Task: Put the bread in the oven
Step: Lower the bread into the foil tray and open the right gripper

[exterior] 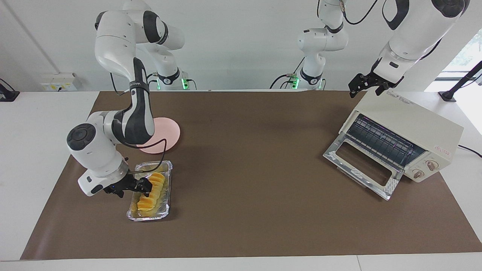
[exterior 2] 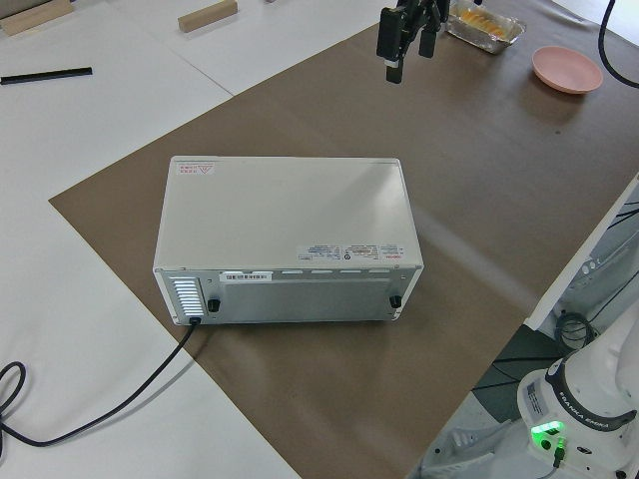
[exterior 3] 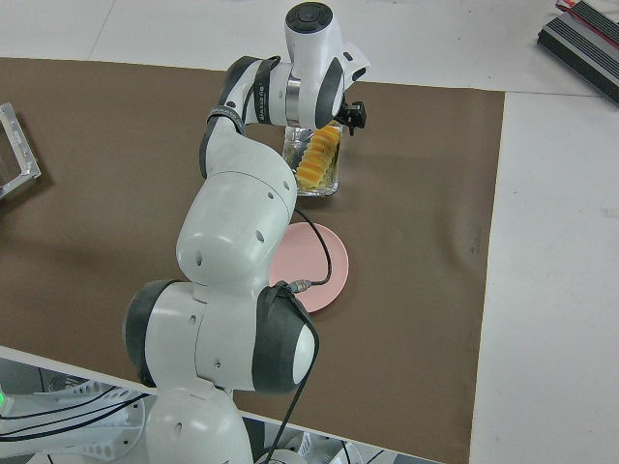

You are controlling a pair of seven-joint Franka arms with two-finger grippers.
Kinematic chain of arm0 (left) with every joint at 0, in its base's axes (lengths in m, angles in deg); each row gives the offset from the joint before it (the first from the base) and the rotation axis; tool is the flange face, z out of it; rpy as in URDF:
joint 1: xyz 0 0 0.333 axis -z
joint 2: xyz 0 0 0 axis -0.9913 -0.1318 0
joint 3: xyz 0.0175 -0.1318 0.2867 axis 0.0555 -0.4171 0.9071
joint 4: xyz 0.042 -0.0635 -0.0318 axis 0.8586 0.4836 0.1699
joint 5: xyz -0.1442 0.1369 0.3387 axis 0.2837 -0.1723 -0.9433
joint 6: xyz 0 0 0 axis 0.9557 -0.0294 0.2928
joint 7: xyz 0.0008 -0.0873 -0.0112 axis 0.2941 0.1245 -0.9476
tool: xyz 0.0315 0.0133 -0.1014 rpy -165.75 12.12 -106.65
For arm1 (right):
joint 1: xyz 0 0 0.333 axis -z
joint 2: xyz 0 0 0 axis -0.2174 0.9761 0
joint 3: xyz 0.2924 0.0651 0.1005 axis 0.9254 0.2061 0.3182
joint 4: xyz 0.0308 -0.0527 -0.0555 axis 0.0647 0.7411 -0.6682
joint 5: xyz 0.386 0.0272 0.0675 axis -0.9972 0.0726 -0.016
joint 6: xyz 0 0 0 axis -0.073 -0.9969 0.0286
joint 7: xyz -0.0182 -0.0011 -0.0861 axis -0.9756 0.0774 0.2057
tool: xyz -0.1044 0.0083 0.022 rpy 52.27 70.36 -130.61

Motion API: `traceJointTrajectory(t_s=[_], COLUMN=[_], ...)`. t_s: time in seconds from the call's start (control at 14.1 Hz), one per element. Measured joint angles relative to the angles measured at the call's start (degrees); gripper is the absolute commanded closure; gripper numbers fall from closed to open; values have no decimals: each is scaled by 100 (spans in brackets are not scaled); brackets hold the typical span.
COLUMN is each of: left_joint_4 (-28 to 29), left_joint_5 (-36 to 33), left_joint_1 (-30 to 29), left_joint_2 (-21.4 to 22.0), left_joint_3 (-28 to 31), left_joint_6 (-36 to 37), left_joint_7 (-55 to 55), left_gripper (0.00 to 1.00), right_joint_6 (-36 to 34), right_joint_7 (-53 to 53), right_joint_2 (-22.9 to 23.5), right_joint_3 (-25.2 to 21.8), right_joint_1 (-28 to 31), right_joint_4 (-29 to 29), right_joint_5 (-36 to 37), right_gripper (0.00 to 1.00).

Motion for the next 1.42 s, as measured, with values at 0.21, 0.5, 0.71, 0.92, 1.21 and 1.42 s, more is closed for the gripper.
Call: traceJointTrajectory(t_s=[0.21, 0.5, 0.71, 0.92, 1.21, 1.42], left_joint_4=[0, 0, 0, 0, 0, 0], left_joint_5=[0, 0, 0, 0, 0, 0], left_joint_1=[0, 0, 0, 0, 0, 0], left_joint_2=[0, 0, 0, 0, 0, 0], left_joint_3=[0, 0, 0, 0, 0, 0], left_joint_6=[0, 0, 0, 0, 0, 0], left_joint_7=[0, 0, 0, 0, 0, 0], left_gripper=[0, 0, 0, 0, 0, 0], right_joint_6=[198, 561, 578, 578, 579, 579], right_joint_7=[-84, -212, -217, -217, -217, -217], right_joint_2=[28, 31, 4, -16, -21, -21], right_joint_3=[-6, -14, -7, -2, -12, -11], right_joint_1=[-3, -1, -10, -31, -26, -27], right_joint_4=[226, 595, 611, 611, 611, 611], right_joint_5=[167, 318, 318, 316, 316, 316], right_gripper=[0, 61, 100, 100, 100, 100])
